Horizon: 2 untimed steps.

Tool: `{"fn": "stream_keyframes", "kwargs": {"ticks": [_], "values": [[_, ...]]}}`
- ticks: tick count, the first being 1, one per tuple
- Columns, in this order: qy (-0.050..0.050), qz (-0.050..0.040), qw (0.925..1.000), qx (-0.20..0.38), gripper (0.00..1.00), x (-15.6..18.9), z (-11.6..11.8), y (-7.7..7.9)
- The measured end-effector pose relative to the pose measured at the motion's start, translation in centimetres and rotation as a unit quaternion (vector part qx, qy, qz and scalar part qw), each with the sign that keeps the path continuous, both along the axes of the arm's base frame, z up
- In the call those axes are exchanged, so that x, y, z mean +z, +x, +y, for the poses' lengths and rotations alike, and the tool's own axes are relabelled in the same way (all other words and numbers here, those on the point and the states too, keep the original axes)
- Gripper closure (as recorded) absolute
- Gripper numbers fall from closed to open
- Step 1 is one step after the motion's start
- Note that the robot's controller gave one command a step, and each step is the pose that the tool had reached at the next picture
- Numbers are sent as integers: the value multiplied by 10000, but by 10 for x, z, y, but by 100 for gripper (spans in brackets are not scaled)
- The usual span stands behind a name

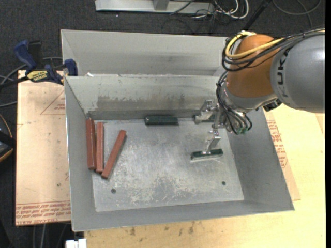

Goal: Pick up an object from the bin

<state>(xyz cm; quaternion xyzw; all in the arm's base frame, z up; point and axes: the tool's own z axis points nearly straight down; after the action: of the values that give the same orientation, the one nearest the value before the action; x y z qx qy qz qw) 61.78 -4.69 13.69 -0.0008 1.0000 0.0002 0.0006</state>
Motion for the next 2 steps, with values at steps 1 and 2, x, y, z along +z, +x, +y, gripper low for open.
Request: {"fn": "stream_keyframes", "kwargs": {"ticks": [1,2], "values": [[0,0,10000,1,0,0,0,0],[1,-58,9994,341,100,-59,-12,-34]]}}
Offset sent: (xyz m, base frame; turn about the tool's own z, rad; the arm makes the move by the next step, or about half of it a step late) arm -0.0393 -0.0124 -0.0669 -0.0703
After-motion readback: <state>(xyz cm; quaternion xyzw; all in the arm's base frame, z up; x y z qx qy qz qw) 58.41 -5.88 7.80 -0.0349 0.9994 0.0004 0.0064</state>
